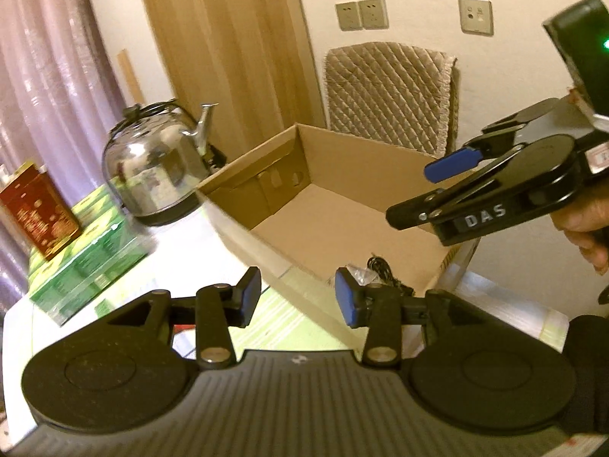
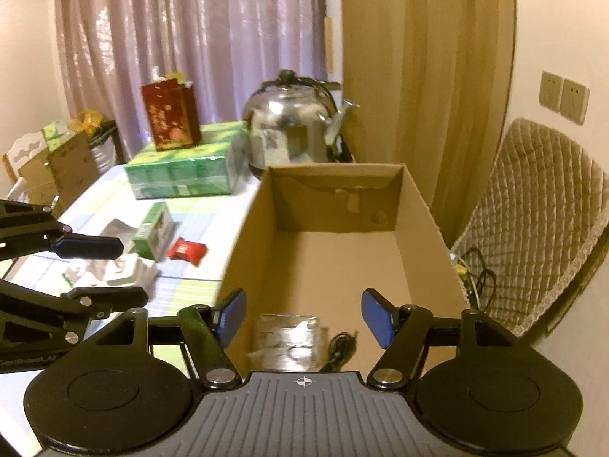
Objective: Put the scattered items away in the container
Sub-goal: 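Open both tools to drop the cable and clear box into the cardboard box, then move both tools back toward the remaining items on the table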
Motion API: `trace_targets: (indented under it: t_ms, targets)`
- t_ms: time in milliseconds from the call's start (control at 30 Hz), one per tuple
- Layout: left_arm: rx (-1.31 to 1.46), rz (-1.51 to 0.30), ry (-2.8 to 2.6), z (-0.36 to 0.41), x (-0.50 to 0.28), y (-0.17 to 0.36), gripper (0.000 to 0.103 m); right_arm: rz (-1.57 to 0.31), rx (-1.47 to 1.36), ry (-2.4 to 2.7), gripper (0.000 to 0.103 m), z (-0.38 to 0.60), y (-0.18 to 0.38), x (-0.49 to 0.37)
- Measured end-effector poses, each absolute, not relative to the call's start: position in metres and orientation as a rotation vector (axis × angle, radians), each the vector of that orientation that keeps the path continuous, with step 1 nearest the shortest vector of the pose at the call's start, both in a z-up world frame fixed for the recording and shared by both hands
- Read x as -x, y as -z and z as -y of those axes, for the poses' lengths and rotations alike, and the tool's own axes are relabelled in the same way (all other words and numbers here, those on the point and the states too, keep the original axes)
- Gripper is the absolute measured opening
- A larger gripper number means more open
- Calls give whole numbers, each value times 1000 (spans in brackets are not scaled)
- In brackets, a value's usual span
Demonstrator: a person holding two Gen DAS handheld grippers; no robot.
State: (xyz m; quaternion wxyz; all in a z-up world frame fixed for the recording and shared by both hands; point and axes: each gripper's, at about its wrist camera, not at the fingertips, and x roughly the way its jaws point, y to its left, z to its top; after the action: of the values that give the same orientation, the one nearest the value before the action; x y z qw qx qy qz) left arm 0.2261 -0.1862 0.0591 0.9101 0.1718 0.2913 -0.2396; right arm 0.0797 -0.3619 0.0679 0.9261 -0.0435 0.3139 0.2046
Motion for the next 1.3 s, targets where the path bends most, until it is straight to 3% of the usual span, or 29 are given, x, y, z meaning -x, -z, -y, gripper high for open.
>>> trace_targets:
  t_ms: [367,667,833,1300]
  targets:
    - [-289,-620,371,127,-165,-65,46,-626,119,-489,75,320,-77,-32]
    - [-242,-662,285,83,-133,-50,62,-636,141,-563,85,286,-70,-13]
    - [-198,-692,245,60,-122,-37,76,-646,155,-594,90,270,-61,-1]
    - [-123,-752,169,17,-107,-9,92,-689,207,-646,96,240,-37,11]
